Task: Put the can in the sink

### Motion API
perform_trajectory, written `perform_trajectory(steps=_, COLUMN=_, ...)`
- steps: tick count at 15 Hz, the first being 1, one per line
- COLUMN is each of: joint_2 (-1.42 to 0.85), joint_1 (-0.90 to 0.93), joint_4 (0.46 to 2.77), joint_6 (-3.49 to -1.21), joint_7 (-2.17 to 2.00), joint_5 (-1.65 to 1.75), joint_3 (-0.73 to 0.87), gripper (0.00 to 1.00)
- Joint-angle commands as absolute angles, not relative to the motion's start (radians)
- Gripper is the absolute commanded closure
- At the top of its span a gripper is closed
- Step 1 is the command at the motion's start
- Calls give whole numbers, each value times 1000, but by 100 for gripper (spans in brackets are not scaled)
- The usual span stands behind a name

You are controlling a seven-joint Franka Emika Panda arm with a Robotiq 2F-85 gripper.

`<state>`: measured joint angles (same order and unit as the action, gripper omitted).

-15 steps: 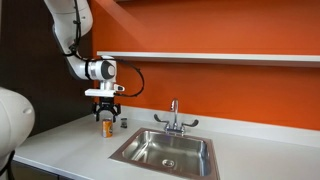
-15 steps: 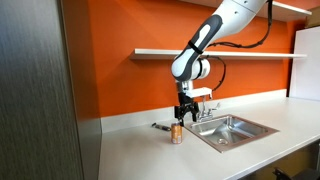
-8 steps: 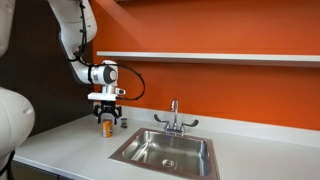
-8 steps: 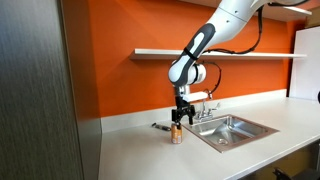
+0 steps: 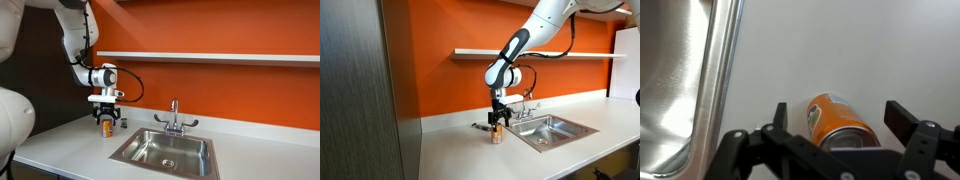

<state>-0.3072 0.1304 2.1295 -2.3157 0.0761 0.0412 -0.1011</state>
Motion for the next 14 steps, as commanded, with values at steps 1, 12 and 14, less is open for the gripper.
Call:
perform_trajectory(steps=1, joint_2=-335, joint_1=124, joint_4=2086, joint_6=-2315, joint_7=105, joint_5=44, joint_3=-114, gripper=0)
perform_trajectory(steps=12, joint_2=-381, joint_1=117, joint_4=2019, joint_6=-2308, joint_7=134, joint_5=43, joint_3=-113, gripper=0)
perform_trajectory(steps=14, joint_2=-386, joint_1=116, joint_4=2010, joint_6=-2305, joint_7=136, joint_5=44, joint_3=-113, gripper=0)
